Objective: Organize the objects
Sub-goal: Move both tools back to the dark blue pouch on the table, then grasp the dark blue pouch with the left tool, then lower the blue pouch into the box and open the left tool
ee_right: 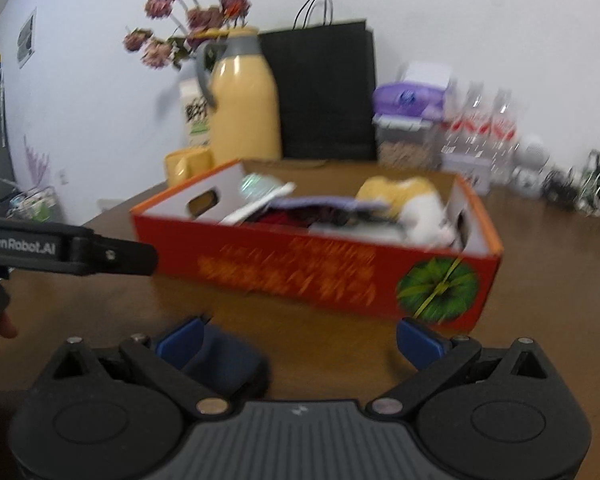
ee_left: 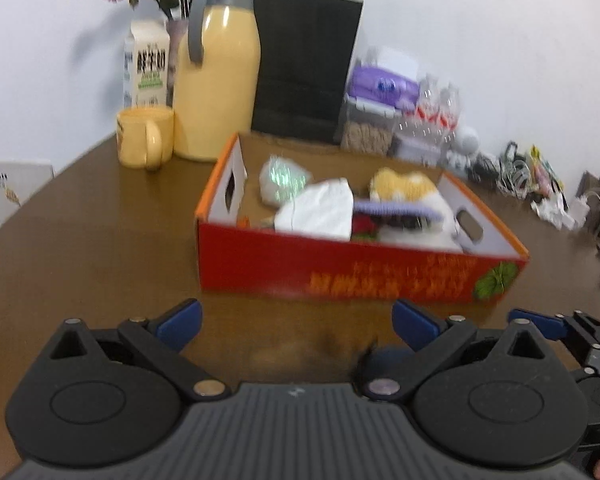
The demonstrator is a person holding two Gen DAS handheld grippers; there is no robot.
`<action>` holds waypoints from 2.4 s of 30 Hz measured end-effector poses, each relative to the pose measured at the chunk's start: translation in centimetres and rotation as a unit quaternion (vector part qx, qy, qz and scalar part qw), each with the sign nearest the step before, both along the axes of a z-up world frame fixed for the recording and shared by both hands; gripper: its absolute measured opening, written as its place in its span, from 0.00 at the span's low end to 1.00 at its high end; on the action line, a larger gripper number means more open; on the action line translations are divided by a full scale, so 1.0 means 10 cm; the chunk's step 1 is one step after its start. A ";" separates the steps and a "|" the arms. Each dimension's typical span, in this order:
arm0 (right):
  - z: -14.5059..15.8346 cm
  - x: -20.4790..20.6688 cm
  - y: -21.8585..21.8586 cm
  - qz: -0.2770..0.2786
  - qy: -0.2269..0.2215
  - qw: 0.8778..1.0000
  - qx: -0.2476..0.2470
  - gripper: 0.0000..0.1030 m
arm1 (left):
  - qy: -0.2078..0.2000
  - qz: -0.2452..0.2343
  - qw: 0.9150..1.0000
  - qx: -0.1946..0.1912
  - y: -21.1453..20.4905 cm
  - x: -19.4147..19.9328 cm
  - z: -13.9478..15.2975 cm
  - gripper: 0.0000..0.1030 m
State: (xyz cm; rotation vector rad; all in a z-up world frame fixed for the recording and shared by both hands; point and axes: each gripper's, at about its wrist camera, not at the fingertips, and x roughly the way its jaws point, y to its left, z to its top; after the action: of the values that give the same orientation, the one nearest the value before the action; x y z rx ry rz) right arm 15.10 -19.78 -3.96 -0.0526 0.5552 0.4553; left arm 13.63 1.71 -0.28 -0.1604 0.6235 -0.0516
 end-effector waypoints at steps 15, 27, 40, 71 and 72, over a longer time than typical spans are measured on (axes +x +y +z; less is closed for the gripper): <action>-0.12 -0.31 0.03 0.024 0.078 0.995 0.059 0.79 | 0.082 -0.014 0.992 -0.095 0.04 -0.18 -0.32 0.99; -0.16 -0.33 0.12 0.048 0.104 0.990 0.086 0.57 | 0.081 -0.057 0.987 -0.128 -0.17 -0.23 -0.33 0.70; -0.16 -0.35 0.13 0.053 0.096 0.990 0.093 0.53 | 0.082 -0.037 0.985 -0.146 -0.17 -0.20 -0.30 0.46; 0.60 0.16 0.23 0.026 -0.020 0.995 0.094 0.48 | 0.007 -0.004 0.988 -0.152 -0.22 0.34 0.53 0.45; 0.62 0.21 0.23 0.026 -0.023 0.995 0.094 0.48 | 0.005 -0.003 0.988 -0.153 -0.22 0.38 0.55 0.45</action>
State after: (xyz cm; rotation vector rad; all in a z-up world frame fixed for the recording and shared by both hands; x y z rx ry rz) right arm 17.22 -17.45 2.23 0.1019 0.4649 0.5535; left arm 17.48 -0.46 5.23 -0.4564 0.6239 -0.1527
